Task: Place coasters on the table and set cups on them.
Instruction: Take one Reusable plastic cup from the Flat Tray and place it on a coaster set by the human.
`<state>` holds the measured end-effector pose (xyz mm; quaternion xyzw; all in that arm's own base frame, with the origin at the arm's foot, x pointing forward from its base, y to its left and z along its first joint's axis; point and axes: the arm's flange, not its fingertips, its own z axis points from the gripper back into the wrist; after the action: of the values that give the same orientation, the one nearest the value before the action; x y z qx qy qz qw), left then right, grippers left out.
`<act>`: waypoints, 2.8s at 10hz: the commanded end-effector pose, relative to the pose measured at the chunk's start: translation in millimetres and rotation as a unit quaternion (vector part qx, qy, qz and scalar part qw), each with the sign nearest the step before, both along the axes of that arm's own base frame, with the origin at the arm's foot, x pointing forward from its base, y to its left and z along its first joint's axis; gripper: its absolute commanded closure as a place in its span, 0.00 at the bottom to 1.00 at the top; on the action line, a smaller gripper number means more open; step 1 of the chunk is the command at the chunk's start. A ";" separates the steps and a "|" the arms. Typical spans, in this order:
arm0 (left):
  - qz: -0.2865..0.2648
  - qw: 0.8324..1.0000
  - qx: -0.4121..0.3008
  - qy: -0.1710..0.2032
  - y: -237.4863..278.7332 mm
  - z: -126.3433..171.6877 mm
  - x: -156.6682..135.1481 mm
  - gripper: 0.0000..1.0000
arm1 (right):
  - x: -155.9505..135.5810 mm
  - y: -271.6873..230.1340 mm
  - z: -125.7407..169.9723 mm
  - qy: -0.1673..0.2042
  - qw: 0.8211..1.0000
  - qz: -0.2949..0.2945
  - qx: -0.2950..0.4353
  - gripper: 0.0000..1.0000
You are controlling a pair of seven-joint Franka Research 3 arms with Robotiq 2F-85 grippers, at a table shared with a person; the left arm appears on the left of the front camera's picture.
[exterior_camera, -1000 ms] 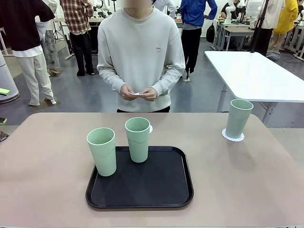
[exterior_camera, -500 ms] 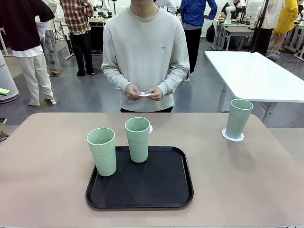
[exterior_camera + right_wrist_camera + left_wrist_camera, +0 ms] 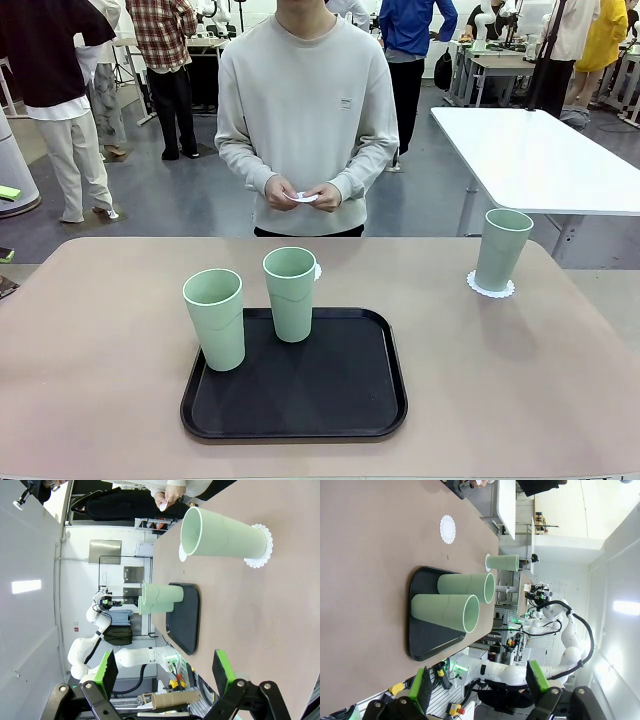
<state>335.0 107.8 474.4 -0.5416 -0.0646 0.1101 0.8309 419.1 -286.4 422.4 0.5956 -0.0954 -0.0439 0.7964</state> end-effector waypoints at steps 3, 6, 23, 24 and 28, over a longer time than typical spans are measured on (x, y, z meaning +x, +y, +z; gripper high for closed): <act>-0.003 1.000 -0.009 -0.010 -1.4 1.0 1.2 0.00 | -2.3 6.6 9.4 -0.046 0.997 0.051 -0.019 0.00; -0.003 1.000 -0.009 -0.010 -1.4 1.0 1.2 0.00 | 14.3 89.1 118.4 -0.174 0.956 0.157 -0.177 0.00; -0.003 1.000 -0.009 -0.010 -1.4 1.0 1.2 0.00 | 36.5 429.8 71.5 -0.411 0.694 0.449 -0.383 0.00; -0.003 1.000 -0.009 -0.010 -1.4 1.0 1.2 0.00 | 36.5 429.8 71.5 -0.411 0.694 0.449 -0.383 0.00; -0.003 1.000 -0.009 -0.010 -1.4 1.0 1.2 0.00 | 37.2 453.7 22.5 -0.590 0.614 0.486 -0.197 0.00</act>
<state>335.1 107.7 474.1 -0.5416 -0.0643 0.1102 0.8309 454.0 162.4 481.1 0.2120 -0.2046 0.6794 0.6720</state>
